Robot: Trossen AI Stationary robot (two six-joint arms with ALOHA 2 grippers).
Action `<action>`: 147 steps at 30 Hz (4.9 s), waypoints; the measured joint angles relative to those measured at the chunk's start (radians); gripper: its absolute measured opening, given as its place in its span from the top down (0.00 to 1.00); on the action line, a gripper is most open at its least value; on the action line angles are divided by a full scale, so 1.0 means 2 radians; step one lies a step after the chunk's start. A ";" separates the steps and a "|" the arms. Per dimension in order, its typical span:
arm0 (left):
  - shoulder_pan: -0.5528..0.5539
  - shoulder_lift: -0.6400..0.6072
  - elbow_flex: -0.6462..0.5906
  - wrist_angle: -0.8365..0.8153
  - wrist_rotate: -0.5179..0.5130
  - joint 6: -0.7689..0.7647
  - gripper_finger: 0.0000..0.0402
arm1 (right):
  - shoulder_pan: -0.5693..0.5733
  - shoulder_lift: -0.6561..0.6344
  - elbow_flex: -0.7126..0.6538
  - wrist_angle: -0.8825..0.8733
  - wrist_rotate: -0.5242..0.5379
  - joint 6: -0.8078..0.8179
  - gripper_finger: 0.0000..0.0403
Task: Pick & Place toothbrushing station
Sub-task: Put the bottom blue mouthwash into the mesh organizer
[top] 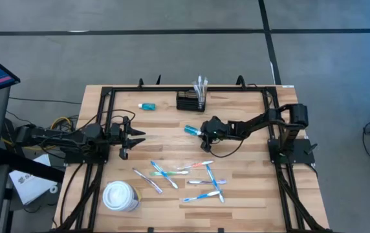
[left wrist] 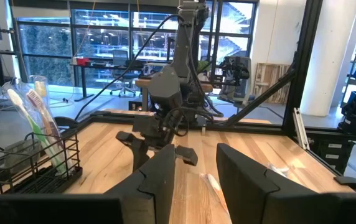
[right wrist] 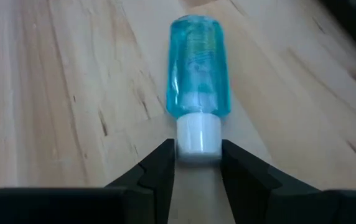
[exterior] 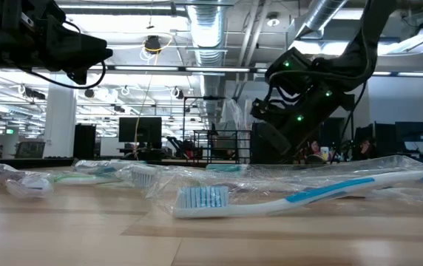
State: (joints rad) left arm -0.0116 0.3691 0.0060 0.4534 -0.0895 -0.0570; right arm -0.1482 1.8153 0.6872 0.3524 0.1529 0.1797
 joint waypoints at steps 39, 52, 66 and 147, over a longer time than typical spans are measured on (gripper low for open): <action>0.000 0.076 0.000 0.037 -0.060 0.000 0.72 | 0.006 0.040 0.117 -0.125 -0.047 -0.056 0.79; 0.000 0.282 0.096 0.051 -0.084 0.003 0.72 | 0.019 0.034 0.137 -0.130 -0.060 -0.063 0.79; -0.013 0.457 0.253 -0.093 -0.174 0.067 0.72 | 0.019 0.033 0.175 -0.151 -0.065 -0.050 0.79; -0.108 0.531 0.342 -0.291 -0.407 0.181 0.74 | 0.017 0.032 0.268 -0.178 -0.142 -0.026 0.79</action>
State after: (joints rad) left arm -0.2279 1.4311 0.6899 -0.1276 -0.9035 0.3045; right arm -0.1143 1.8801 1.2236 -0.0040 -0.1320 0.1284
